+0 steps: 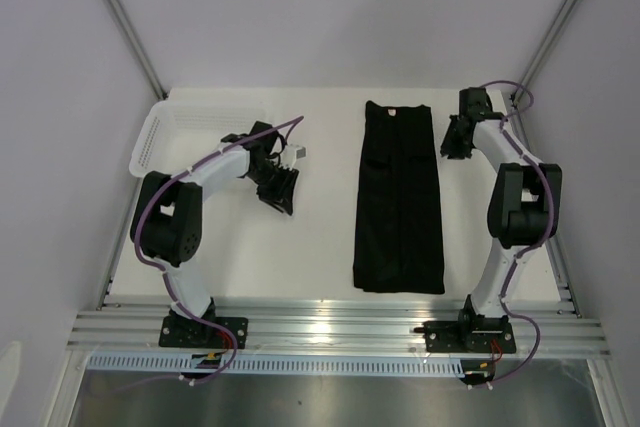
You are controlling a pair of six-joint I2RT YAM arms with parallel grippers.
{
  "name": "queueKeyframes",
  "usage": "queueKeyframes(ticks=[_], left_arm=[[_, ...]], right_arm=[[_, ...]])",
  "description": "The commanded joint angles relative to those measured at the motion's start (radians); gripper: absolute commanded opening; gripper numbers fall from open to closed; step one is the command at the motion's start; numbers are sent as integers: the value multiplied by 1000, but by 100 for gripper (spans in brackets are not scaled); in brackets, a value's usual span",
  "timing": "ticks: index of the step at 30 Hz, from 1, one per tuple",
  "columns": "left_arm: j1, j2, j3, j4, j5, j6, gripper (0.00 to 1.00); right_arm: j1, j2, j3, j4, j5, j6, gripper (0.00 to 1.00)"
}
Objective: Roll the t-shirts
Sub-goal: Fold the tshirt, then roll the tshirt
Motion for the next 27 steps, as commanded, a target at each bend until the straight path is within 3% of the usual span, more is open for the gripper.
queueKeyframes(ticks=[1,7,12,16,20,23,27], left_arm=[[5,-5,40,-13,11,21,36],[-60,-13,91,-91,152,163,38],[-192,-51,112,-194,258,519,40],[-352,-151,56,-123,181,755,40],[-499,-260,-58,10,88,952,45],[-571,-266,-94,67,166,1021,48],[-637,-186,-95,124,256,1061,50]], right_arm=[[11,-89,-87,-67,72,51,24],[-12,-200,-225,-234,9,157,34],[-10,-378,-428,-357,-7,245,33],[-12,-570,-610,-342,-85,335,26],[-1,-792,-776,-310,-67,426,26],[2,-909,-873,-293,-85,490,27],[34,-903,-934,-291,-91,516,28]])
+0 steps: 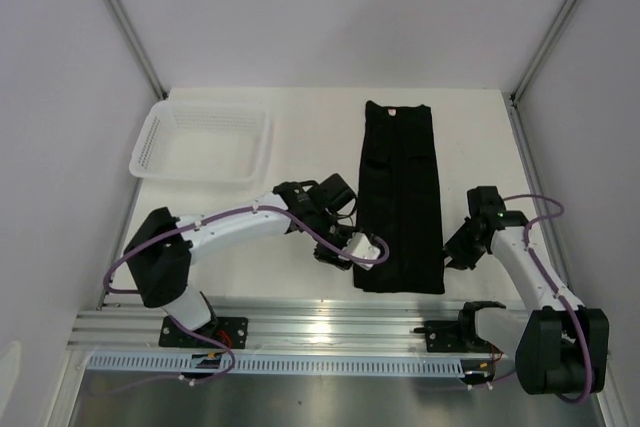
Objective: Roll the t-shirts
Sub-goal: Roll the tshirt
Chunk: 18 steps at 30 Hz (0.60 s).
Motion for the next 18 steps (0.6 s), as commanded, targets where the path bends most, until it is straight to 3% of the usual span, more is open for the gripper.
queueKeyframes(ticks=[1,9,18], left_arm=[[-57,58,-27,115,77,155,50],[-131,106,-105,80,164,301,52],[-175,182,-64,160,93,189,50]], right_arm=[[30,41,-42,30,-36,64,27],[73,75,-71,38,-37,47,27],[72,3,-36,-52,-5,67,29]])
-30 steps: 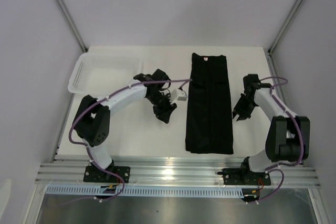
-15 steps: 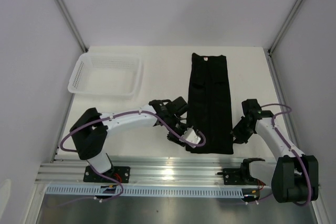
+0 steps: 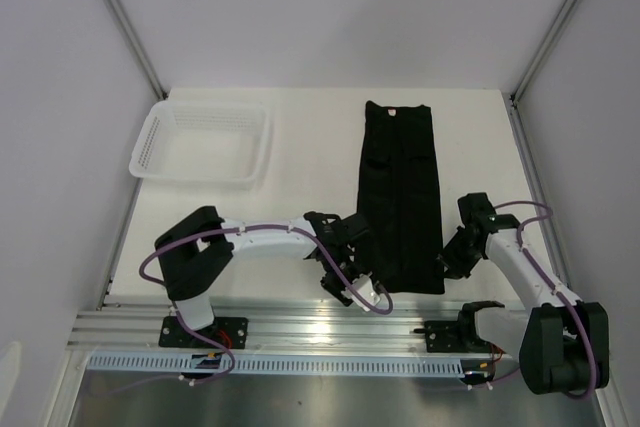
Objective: Roll the t-shirts
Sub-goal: Roll the tshirt
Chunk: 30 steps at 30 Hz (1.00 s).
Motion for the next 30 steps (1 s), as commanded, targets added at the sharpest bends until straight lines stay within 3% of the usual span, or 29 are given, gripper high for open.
queueKeyframes(ticks=[1,11,17,23,30], left_arm=[[-15,26,37,46,9,-9,49],[-26,0,35,70,-61,-83,49],[-21,-29,29,91,-83,-68,52],[2,-17,86,20,-75,-50,56],[2,57,126,73,-111,-118,57]], right_arm=[[1,-31,44,-72,25,26,29],[27,-48,90,-151,85,138,33],[27,-85,-14,-83,102,287,31],[27,-72,-33,-39,142,302,31],[26,-6,-61,29,133,255,28]])
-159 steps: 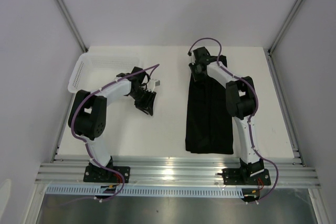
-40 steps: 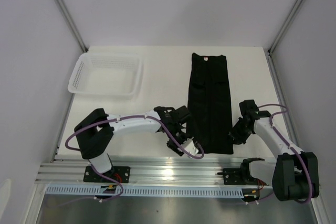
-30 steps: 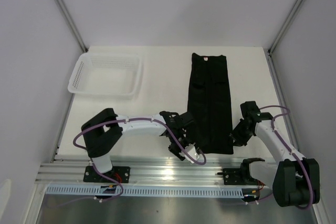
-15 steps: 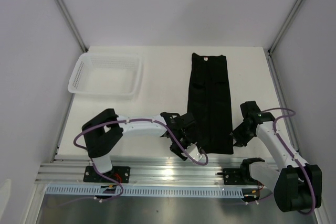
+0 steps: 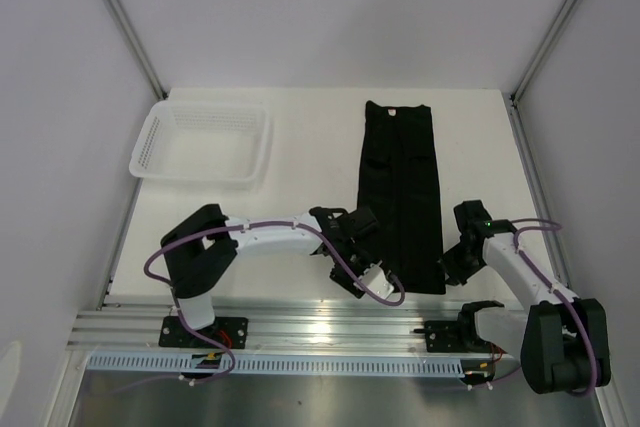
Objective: Roll the t-shirts
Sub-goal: Roll the tshirt
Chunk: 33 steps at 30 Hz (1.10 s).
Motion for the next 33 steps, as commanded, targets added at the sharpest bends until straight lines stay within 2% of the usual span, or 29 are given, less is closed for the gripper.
queueKeyframes(ticks=[1,8,15,17,21,23,24,27,33], left_arm=[[3,24,58,18,14,-30,57],[2,59,22,0,-3,9,58],[2,93,68,-59,2,20,52],[2,101,73,-40,3,3,47],[2,109,79,-10,-14,-31,21],[2,112,84,-22,4,-51,13],[2,112,87,-28,11,-59,3],[20,107,117,-48,44,-124,1],[80,101,199,-69,101,-244,1]], right_arm=[[4,0,-8,50,27,-5,28],[-6,28,-15,66,25,-28,25],[-16,48,-8,81,25,-49,24],[-29,58,-10,79,24,-57,24],[-38,45,8,72,27,-83,20],[-41,37,16,64,30,-94,16],[-41,35,25,63,25,-104,14],[-42,35,36,66,-43,-133,0],[-46,26,71,32,-81,-163,0]])
